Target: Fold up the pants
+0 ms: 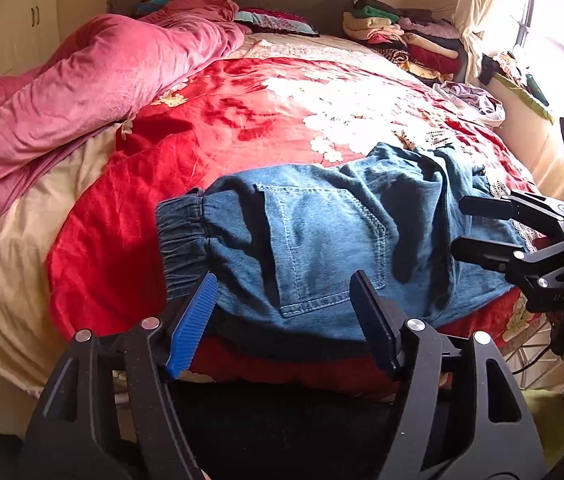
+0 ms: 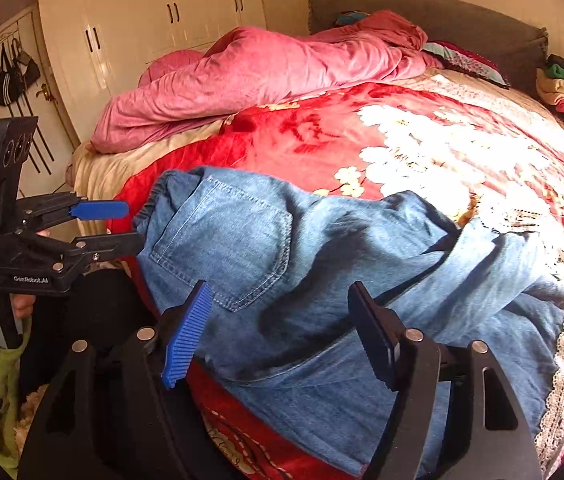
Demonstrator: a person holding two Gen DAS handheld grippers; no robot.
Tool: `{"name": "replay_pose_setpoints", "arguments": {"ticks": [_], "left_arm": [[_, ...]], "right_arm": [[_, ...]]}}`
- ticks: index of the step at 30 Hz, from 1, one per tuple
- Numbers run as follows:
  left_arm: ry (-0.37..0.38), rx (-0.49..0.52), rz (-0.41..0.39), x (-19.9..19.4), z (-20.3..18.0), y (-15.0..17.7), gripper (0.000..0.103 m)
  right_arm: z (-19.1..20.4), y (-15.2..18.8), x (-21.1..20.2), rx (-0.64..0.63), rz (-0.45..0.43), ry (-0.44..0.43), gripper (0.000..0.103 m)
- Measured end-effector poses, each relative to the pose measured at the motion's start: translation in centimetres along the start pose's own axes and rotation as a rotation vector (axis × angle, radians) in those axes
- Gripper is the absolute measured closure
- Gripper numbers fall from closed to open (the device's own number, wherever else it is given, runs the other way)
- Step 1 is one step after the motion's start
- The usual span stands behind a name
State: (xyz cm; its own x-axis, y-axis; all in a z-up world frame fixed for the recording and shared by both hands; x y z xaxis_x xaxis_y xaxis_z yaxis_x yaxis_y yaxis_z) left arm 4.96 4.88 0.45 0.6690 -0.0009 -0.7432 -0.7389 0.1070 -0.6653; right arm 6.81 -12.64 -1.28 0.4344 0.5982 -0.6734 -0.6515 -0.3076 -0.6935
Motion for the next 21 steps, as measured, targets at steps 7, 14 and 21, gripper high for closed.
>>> {"name": "replay_pose_setpoints", "arguments": {"ticks": [7, 14, 21], "left_arm": [[0.019, 0.006, -0.005, -0.6, -1.0, -0.4, 0.035], [0.071, 0.007, -0.01, -1.1, -2.5, -1.3, 0.032], [0.158, 0.047, 0.024, 0.2, -6.5, -2.2, 0.032]], "right_arm": [[-1.5, -0.5, -2.1, 0.018, -0.042, 0.046, 0.031], [-4.2, -0.9, -4.2, 0.043, -0.084, 0.115, 0.031], [-8.3, -2.1, -5.2, 0.078, -0.104, 0.18, 0.031]]}}
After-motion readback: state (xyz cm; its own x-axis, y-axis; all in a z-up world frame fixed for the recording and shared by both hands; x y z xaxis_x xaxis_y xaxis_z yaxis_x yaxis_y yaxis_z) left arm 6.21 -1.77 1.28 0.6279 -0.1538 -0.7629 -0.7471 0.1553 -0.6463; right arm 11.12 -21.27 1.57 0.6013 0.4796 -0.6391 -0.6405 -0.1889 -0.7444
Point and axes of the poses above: each gripper's, at about its wrist camera, not at the fingertips, and x roughly the way its jaws point, z to its left, y to its underside, the point moved 3 cm from there along x, roughly the way its jaws point, and after that the axes turned 12 degrees about -y, right-handed, at the moved point
